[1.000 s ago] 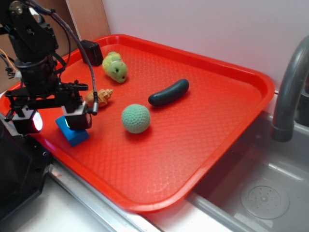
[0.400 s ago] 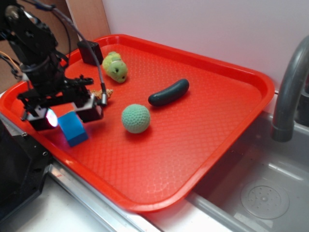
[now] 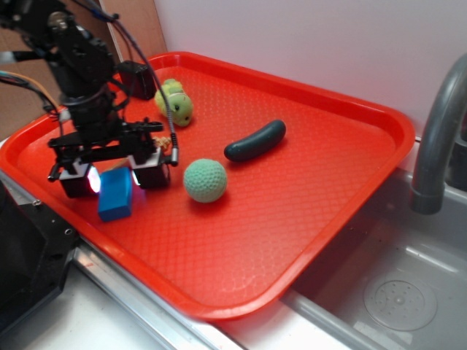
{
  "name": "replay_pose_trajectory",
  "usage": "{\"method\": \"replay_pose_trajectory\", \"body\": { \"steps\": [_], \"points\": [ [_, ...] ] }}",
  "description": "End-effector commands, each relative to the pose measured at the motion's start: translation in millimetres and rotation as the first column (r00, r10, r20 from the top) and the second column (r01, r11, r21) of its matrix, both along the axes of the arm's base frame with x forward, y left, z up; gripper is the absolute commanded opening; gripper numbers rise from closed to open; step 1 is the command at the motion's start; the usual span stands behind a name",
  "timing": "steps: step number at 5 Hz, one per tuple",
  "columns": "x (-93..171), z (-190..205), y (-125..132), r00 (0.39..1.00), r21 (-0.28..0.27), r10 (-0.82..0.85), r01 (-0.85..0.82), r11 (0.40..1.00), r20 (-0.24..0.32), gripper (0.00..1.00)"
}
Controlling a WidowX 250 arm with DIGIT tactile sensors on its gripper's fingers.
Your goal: Grab the blue block.
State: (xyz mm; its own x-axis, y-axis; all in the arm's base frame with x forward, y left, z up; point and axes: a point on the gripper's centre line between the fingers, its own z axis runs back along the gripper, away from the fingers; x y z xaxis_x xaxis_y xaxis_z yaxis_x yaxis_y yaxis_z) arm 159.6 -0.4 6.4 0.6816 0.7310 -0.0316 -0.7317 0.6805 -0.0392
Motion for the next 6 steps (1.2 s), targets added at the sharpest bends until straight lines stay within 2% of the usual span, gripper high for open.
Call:
{"method": "replay_pose_trajectory", "body": {
  "steps": [1,2,3,4,5,6],
  "points": [
    [7.8,30.2,-0.7,0.949,-0.02,-0.313,0.313,0.95,-0.029,0.0],
    [9.2,65.4,11.2,0.929,0.04,-0.366,0.365,0.93,0.047,0.0],
    [8.2,92.5,24.1,0.917,0.075,-0.386,0.38,0.922,0.098,0.0],
    [18.6,105.4,32.1,0.898,0.06,-0.434,0.43,0.901,0.069,0.0],
    [37.7,126.1,37.8,0.909,0.119,-0.418,0.415,0.902,-0.003,0.0],
    [47.2,143.2,37.3,0.945,0.212,-0.324,0.325,0.922,-0.042,0.0]
  ]
}}
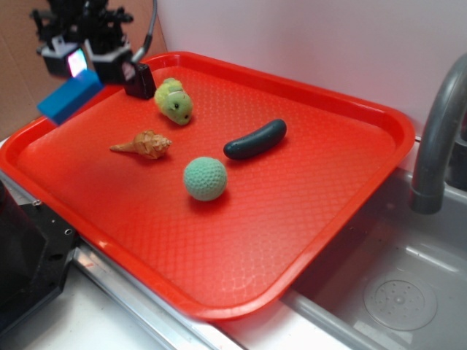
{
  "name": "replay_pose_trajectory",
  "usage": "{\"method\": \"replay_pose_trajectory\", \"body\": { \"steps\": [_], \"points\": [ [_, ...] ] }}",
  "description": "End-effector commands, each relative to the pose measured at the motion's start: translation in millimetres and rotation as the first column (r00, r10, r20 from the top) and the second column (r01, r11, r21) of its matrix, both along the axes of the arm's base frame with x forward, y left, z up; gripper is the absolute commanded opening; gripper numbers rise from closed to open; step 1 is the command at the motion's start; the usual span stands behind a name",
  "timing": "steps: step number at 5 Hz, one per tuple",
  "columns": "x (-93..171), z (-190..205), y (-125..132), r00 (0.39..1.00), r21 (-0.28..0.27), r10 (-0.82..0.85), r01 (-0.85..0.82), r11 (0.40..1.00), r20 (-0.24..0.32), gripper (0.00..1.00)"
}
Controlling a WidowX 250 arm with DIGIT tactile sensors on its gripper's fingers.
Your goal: Grab the blue block.
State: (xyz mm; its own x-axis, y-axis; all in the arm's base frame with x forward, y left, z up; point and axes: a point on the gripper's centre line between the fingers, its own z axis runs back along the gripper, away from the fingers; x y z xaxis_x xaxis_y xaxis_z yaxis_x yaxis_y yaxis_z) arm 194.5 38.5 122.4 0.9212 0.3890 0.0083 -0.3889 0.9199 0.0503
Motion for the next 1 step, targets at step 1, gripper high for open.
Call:
{"method": "replay_pose_trajectory", "body": {
  "steps": [1],
  "points": [
    [9.7,34.2,-0.2,0.993,0.123,0.103,-0.109,0.986,0.058,0.0]
  ]
}}
